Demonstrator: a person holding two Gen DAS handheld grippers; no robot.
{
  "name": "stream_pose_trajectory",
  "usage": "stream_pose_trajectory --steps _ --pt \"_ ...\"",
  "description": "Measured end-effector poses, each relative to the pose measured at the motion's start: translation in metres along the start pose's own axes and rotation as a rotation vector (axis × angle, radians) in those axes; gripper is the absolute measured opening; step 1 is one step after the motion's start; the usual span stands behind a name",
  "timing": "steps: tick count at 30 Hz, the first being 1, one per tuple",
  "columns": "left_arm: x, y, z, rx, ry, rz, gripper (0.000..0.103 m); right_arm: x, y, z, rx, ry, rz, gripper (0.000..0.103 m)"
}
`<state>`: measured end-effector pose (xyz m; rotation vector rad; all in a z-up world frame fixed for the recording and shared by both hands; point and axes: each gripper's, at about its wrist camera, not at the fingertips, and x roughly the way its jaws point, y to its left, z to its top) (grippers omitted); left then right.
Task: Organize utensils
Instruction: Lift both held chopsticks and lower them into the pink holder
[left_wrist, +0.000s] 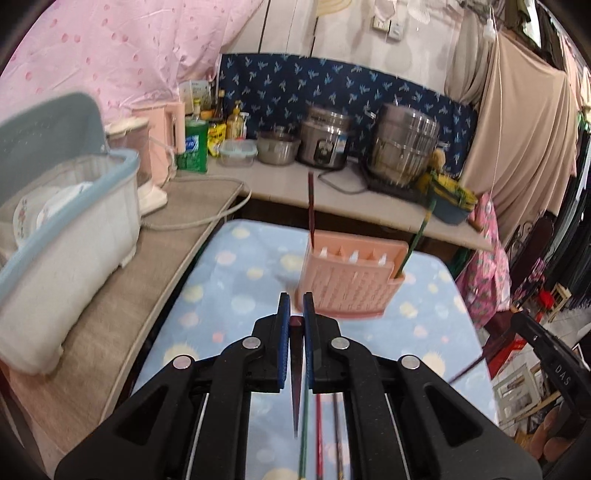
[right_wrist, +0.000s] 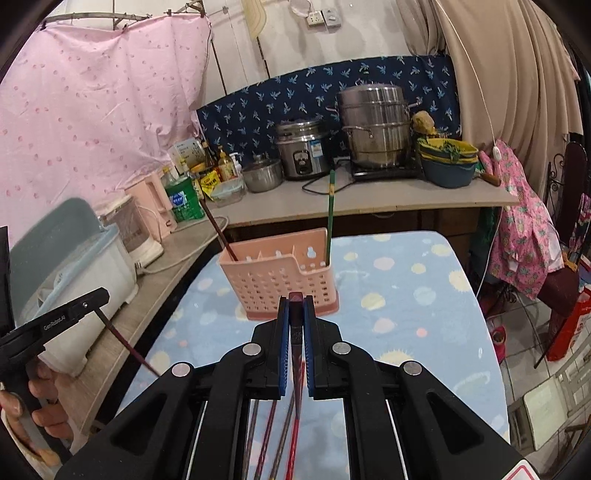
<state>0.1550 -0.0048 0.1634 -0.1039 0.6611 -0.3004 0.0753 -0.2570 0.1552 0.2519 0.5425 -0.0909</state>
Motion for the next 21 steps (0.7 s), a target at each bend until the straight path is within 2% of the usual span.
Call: stream_pose_trajectory --steps 12,16,21 --pt "0.011 -0.032 0.125 -0.032 -0.229 -0.049 0.007 0.031 0.02 0.135 0.031 -0.239 0.065 0.007" --pt "0.031 -0.038 0.153 -0.052 -0.274 -0.048 0.007 0.055 0.025 0.161 0.042 -0.265 0.075 0.007" --pt "0.065 -0.042 0.165 -0.052 -0.259 -0.033 0.007 0.096 0.025 0.172 0.052 -0.242 0.075 0.007"
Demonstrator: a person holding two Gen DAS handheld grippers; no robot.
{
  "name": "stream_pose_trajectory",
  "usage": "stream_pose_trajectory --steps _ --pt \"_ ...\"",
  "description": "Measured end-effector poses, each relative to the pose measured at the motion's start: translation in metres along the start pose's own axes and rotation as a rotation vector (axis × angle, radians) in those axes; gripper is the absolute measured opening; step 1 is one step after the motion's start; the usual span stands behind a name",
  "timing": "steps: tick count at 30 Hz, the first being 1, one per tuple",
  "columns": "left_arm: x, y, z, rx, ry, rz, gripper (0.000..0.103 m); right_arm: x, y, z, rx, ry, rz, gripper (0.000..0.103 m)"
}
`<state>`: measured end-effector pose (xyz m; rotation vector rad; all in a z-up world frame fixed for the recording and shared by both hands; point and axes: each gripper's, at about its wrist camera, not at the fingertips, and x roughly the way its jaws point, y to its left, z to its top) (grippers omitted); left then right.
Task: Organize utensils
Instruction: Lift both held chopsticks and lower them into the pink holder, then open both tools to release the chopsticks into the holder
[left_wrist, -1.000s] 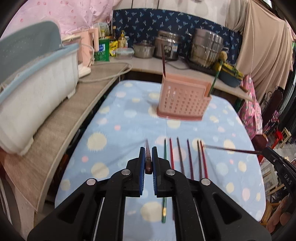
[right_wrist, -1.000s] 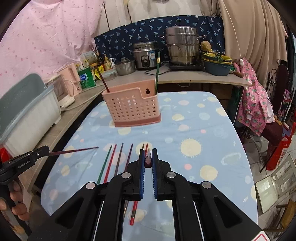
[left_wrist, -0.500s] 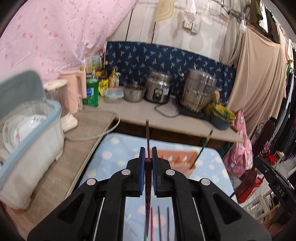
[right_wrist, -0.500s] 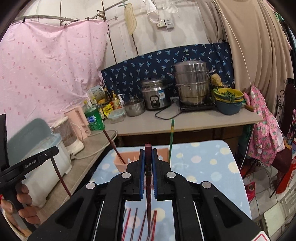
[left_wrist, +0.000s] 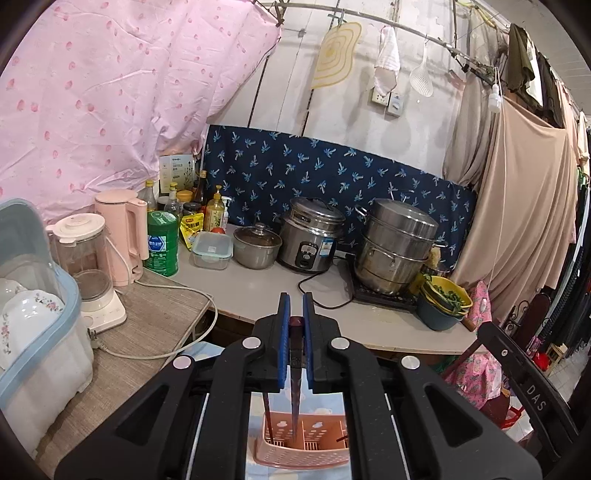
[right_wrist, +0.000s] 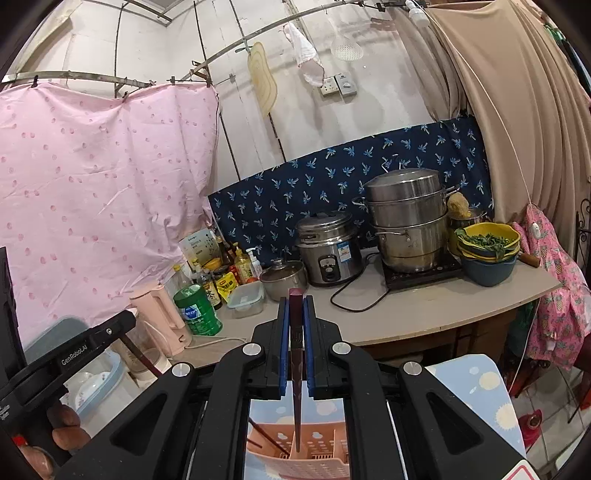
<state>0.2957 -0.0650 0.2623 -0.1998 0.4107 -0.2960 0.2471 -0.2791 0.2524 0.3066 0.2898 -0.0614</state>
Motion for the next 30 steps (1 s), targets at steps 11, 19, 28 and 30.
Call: stream_pose_trajectory --steps 11,19,28,30 --pt "0.055 0.008 -0.04 0.017 0.085 0.03 0.007 0.056 -0.029 -0.059 0.032 0.144 -0.025 0.007" --pt "0.058 0.016 -0.062 0.006 0.147 0.052 0.012 0.047 -0.039 -0.076 0.044 0.169 -0.04 0.014" --pt "-0.002 0.018 -0.078 0.027 0.139 0.054 0.057 -0.028 -0.033 -0.081 0.042 0.132 -0.014 0.036" --pt "-0.018 0.018 -0.089 0.039 0.156 0.051 0.057 -0.046 -0.03 -0.09 0.04 0.148 -0.001 0.037"
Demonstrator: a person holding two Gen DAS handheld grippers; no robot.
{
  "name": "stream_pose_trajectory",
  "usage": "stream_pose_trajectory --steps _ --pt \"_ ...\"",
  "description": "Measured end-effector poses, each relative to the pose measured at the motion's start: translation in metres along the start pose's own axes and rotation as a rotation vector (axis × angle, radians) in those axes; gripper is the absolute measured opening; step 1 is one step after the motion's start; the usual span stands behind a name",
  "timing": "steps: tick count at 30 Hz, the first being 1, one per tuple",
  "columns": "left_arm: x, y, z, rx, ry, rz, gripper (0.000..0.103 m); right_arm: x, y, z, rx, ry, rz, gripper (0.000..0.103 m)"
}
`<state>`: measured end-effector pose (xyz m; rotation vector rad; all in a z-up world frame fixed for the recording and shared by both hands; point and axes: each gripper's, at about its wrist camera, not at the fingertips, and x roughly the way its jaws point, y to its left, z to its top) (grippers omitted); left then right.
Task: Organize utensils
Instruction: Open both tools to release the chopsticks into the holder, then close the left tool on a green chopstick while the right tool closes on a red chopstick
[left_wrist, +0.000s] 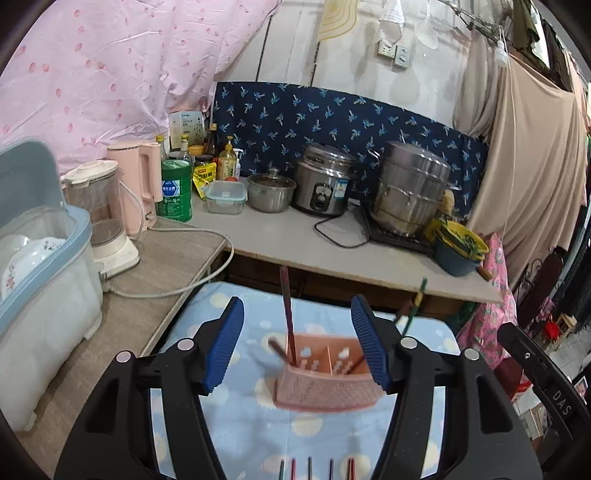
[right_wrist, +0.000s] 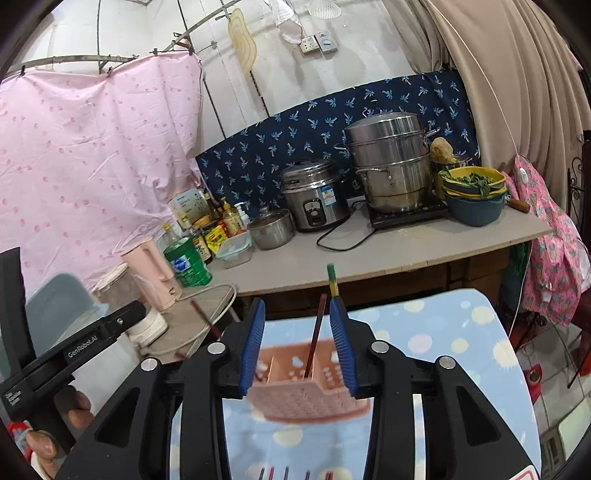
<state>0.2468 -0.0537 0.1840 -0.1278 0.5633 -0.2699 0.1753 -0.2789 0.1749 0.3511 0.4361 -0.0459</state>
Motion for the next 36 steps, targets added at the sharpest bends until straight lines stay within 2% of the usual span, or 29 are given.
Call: stream_pose_trajectory --steps 4,8,14,27,36 --pt "-0.021 0.003 -0.03 0.011 0.045 0.001 0.057 -0.032 0.006 -0.033 -0.017 0.042 0.019 0.038" --pt "-0.04 0.008 -0.066 0.033 0.077 0.035 0.057 -0.058 0.012 -0.071 -0.056 0.076 0.002 0.04" --pt "-0.056 0.02 -0.116 0.028 0.135 0.028 0.057 -0.083 0.011 -0.128 -0.078 0.149 -0.027 0.041" --pt "-0.066 0.033 -0.226 0.082 0.29 0.035 0.057 -0.093 -0.006 -0.229 -0.088 0.311 -0.096 0.041" --pt "-0.063 0.04 -0.269 0.096 0.36 0.064 0.057 -0.085 -0.01 -0.274 -0.097 0.388 -0.122 0.041"
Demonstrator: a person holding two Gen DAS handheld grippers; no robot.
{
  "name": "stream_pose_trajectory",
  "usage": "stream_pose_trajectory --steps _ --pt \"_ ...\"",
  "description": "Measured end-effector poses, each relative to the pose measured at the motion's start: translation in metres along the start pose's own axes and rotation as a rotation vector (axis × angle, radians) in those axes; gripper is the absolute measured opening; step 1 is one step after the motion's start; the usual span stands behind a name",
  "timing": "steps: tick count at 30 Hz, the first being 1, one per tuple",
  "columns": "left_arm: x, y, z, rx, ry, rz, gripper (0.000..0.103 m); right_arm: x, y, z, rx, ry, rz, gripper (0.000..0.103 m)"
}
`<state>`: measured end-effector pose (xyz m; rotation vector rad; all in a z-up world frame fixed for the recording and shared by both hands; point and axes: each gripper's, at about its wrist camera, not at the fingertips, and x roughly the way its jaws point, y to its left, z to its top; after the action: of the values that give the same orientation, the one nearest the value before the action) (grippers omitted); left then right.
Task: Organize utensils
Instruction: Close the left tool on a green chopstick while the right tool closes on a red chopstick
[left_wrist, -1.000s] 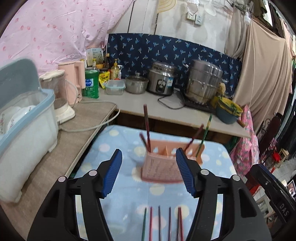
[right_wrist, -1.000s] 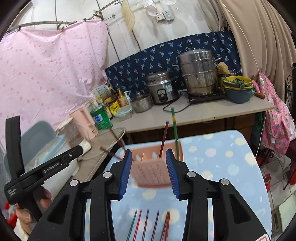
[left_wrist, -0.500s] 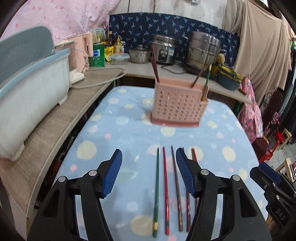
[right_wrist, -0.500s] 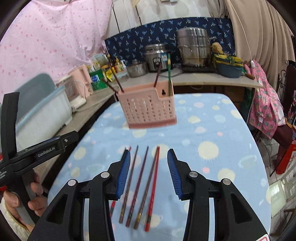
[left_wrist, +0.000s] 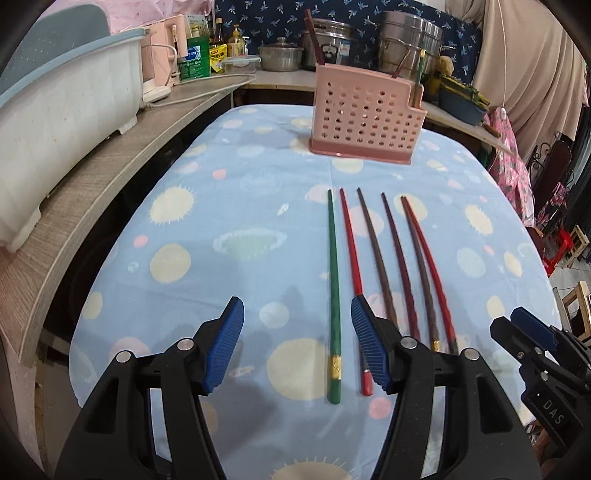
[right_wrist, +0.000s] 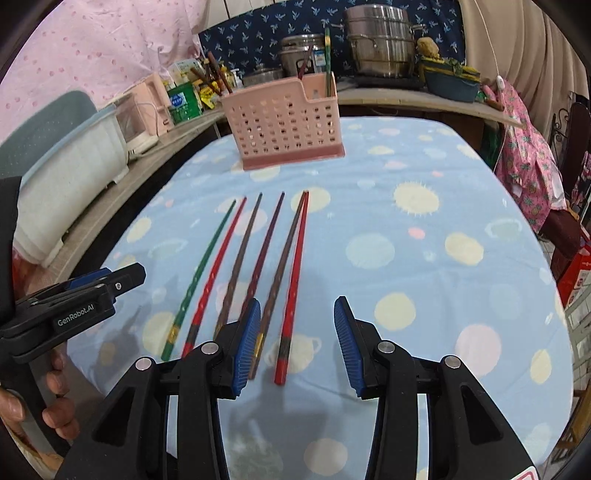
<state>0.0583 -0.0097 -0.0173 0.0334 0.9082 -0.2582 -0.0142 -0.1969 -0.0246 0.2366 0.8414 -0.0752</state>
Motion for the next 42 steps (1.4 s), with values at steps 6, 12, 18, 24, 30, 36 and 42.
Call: stream_pose_trajectory --steps 6,12,18,24,30,36,42 --pt "0.012 -0.001 -0.018 0.01 0.05 0.012 0.057 0.015 0.001 -0.019 0.001 0.044 -0.004 0.038" --pt "0.018 -0.006 -0.026 0.029 0.074 0.013 0.057 0.02 0.005 -0.023 -0.012 0.059 -0.003 0.029" --pt "0.022 -0.008 -0.03 0.039 0.086 0.012 0.057 0.028 0.011 -0.028 -0.026 0.077 0.0 0.022" --pt "0.027 -0.008 -0.034 0.04 0.101 0.018 0.057 0.033 0.013 -0.03 -0.038 0.079 -0.009 0.018" --pt "0.033 -0.008 -0.036 0.04 0.116 0.02 0.057 0.033 0.01 -0.03 -0.037 0.076 -0.018 0.012" --pt "0.035 -0.009 -0.039 0.052 0.113 0.027 0.058 0.033 0.006 -0.029 -0.032 0.075 -0.02 0.006" --pt "0.035 -0.009 -0.039 0.058 0.108 0.029 0.058 0.033 0.006 -0.03 -0.031 0.074 -0.019 0.006"
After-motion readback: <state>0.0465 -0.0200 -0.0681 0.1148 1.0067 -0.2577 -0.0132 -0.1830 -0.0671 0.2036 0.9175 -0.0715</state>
